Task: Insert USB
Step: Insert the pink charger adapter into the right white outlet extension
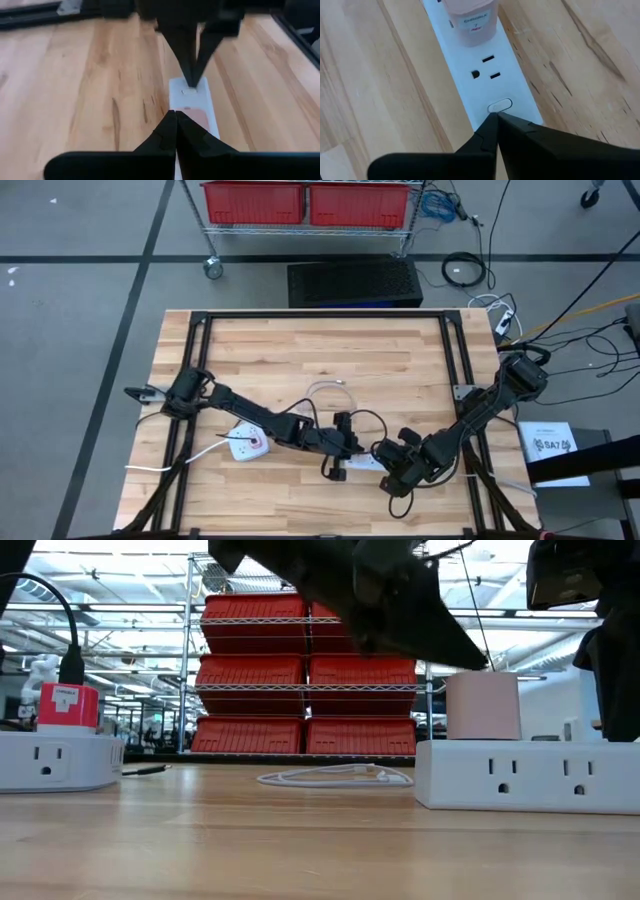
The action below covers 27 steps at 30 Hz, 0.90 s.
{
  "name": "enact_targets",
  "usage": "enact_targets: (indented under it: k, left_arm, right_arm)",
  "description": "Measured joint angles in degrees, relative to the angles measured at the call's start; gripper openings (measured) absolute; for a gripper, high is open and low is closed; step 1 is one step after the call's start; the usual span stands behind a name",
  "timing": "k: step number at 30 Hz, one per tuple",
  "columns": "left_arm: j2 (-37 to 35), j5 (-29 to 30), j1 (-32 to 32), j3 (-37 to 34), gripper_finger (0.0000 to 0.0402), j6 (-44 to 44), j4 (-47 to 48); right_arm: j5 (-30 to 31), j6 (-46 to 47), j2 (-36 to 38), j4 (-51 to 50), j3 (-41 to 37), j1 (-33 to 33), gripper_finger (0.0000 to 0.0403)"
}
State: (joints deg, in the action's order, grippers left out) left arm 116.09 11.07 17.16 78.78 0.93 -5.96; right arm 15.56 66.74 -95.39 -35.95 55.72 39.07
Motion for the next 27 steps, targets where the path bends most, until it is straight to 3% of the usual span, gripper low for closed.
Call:
enact_targets:
  k: [9,18,23,27]
  left_arm:
    - [-3.3,-0.4,-1.2,0.1,0.0004,-1.4,3.9]
    - [-8.2,3.4,-4.6,0.3,0.0004,-1.4,28.4]
    - [-7.3,-2.9,-6.5,-0.2,0.0004,0.1,32.6]
    - [-8.2,-9.3,-6.6,-5.4,0.0014,1.4,26.5]
  right_arm:
    - [0.6,-0.4,0.0,0.6,0.0,0.0,0.0]
    - [1.0,-1.0,0.0,2.4,0.0,0.0,0.0]
    - [1.0,-2.3,0.0,4.5,0.0,0.0,0.0]
    - [1.0,-2.6,0.0,4.7,0.0,0.0,0.0]
